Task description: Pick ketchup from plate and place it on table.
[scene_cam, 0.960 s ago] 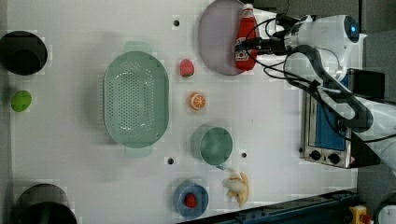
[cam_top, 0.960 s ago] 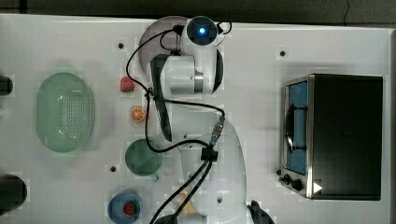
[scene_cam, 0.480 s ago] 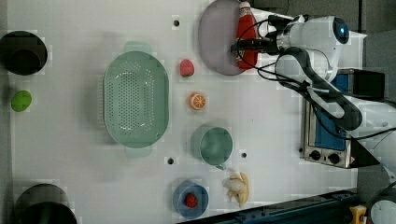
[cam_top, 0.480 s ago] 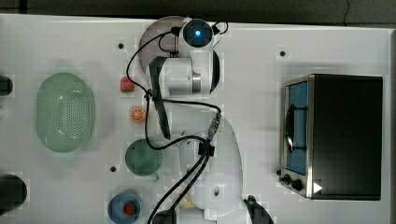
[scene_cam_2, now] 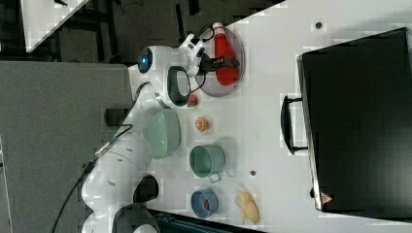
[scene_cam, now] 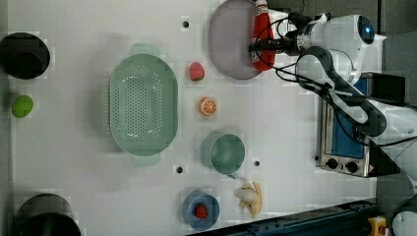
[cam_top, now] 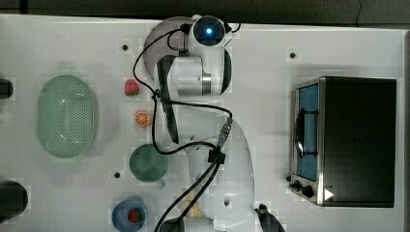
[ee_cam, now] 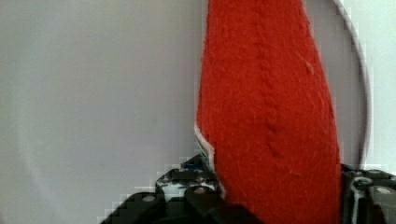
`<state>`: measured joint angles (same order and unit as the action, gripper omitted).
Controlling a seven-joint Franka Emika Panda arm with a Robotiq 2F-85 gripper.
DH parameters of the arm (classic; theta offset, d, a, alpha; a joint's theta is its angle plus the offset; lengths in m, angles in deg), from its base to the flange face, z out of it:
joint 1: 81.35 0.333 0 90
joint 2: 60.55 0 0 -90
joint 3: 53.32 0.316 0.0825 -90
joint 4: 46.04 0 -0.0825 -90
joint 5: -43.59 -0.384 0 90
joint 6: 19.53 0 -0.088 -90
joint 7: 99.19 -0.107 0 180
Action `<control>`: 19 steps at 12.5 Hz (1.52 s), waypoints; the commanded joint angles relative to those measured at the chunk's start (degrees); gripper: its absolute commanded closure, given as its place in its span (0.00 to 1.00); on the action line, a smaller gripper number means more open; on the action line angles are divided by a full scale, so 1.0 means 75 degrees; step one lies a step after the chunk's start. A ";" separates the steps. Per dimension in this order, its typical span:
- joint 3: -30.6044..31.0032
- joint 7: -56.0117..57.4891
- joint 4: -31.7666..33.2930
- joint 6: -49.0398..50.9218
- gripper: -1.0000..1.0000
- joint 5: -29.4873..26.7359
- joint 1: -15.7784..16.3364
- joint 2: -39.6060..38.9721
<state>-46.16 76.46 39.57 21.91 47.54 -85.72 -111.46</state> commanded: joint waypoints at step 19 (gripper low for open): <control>-0.0921 -0.0700 0.3150 0.4414 0.40 -0.1055 -0.0407 0.5999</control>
<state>-52.54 73.52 61.84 55.34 39.88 -88.49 -65.62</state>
